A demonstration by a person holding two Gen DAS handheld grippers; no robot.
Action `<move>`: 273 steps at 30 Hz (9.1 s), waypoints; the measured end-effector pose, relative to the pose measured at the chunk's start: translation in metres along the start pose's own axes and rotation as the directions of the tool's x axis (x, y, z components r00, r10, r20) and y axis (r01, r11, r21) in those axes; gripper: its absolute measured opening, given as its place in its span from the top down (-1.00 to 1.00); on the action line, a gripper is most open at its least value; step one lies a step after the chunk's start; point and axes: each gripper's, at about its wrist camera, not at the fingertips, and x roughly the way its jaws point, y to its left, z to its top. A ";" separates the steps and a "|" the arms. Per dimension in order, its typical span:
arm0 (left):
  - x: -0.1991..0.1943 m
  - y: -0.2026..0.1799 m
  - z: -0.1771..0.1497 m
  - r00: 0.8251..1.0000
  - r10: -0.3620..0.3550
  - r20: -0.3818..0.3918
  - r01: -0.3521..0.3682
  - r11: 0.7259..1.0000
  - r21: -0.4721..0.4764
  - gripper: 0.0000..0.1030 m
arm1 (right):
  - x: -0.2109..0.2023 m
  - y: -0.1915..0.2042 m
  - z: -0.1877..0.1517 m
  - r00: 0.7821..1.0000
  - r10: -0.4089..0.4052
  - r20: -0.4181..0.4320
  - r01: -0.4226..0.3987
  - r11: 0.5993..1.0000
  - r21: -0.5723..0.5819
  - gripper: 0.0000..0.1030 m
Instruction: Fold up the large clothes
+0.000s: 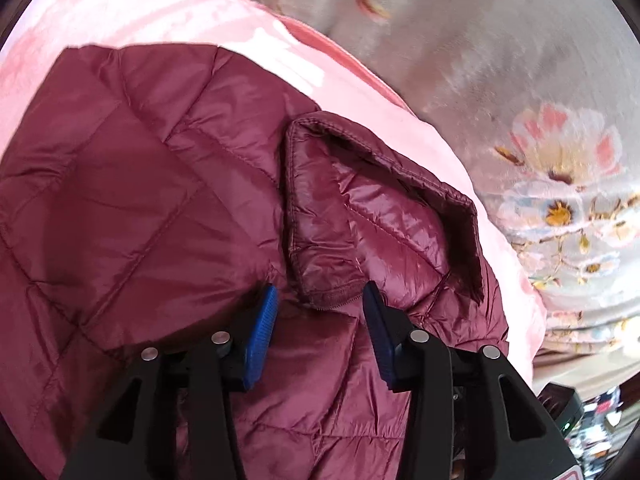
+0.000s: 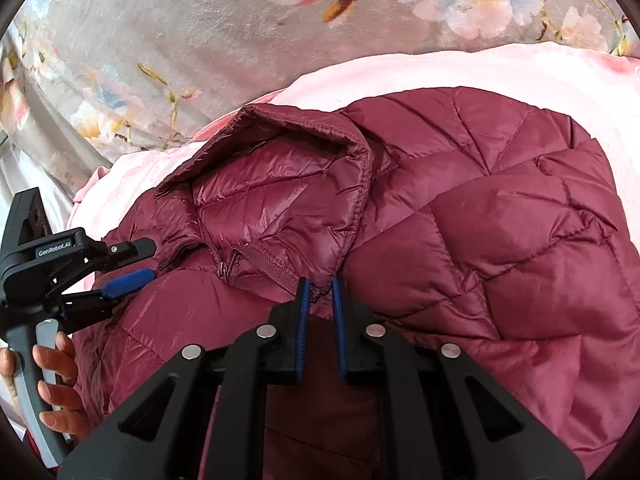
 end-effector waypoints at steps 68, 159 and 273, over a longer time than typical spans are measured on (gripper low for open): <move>0.052 -0.010 0.052 0.989 0.094 0.115 -0.124 0.949 0.289 0.82 | 0.067 0.019 0.071 0.986 -0.164 0.004 0.162 0.973 -0.167 0.80; -0.225 0.075 -0.155 0.923 0.315 0.221 -0.378 0.850 0.367 0.81 | -0.307 -0.061 -0.138 0.958 -0.168 0.231 0.124 0.973 0.193 0.88; -0.227 0.071 -0.271 0.920 0.290 0.265 -0.362 0.888 0.283 -0.61 | -0.232 0.149 -0.243 0.992 -0.122 0.029 0.126 0.960 -0.252 0.60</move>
